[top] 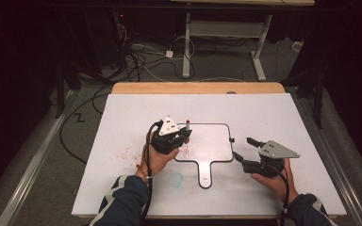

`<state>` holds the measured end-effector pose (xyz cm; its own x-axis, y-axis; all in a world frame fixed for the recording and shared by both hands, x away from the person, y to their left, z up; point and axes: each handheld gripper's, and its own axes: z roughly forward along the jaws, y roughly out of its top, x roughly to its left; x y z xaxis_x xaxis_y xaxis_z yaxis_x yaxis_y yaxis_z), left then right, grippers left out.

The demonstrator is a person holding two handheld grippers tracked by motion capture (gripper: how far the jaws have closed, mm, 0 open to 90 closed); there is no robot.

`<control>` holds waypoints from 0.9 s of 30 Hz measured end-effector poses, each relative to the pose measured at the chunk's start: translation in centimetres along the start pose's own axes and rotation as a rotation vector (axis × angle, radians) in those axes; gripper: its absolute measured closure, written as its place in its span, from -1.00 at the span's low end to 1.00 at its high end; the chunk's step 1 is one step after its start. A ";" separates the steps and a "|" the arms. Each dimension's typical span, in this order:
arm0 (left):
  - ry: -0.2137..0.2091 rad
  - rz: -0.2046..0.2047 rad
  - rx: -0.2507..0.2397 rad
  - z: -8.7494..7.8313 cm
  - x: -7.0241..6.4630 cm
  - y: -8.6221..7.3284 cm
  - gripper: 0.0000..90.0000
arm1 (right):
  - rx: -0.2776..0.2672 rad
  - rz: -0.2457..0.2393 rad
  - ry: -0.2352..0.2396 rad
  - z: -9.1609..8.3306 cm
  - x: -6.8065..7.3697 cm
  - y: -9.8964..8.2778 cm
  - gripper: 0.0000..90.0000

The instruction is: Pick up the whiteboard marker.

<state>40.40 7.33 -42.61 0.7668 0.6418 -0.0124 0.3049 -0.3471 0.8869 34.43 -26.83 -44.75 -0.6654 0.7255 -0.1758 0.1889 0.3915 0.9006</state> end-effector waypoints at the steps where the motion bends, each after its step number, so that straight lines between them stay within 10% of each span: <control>1: 0.006 0.003 0.002 0.2 0.3 0.0 0.75 | 0.012 -0.003 0.004 -0.1 0.0 -0.3 -0.39; 27: 0.109 -0.021 0.056 3.9 3.5 0.2 0.75 | 0.050 -0.029 0.034 -0.1 0.6 -0.8 -0.40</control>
<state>45.40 6.86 -44.25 0.6950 0.7187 0.0223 0.3538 -0.3688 0.8595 33.82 -26.75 -45.56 -0.6950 0.6942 -0.1872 0.2048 0.4407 0.8740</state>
